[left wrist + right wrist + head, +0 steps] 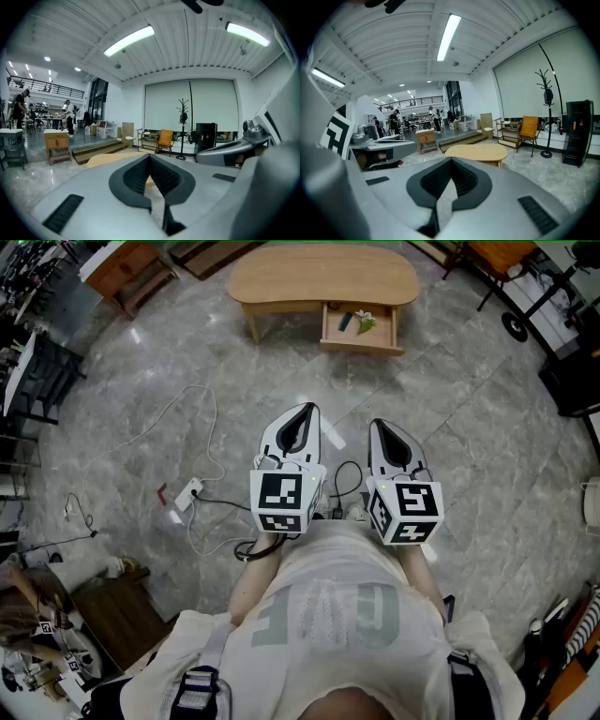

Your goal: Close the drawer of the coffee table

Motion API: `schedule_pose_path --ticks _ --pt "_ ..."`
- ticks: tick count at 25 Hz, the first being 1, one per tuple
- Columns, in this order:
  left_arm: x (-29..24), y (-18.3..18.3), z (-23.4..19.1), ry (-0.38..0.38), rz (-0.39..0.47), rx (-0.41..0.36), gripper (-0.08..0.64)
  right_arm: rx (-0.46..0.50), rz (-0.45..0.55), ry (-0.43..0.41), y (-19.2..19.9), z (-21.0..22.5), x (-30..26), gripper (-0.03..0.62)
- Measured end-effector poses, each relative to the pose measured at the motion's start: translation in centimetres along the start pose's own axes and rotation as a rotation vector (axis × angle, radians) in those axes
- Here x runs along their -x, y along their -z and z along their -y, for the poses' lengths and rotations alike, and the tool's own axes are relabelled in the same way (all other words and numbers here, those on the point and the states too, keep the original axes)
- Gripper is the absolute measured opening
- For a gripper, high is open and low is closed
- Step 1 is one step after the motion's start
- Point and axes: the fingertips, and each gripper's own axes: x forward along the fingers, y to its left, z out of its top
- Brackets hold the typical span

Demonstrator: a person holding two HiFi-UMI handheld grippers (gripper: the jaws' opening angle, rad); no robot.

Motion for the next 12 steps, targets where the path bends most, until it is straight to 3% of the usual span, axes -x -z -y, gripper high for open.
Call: schedule_pose_path --ticks 12 --pt "-1.0 0.2 -2.9 0.027 0.012 0.023 0.008 0.022 -0.014 0.052 0.2 -0.4 -1.5 0.005"
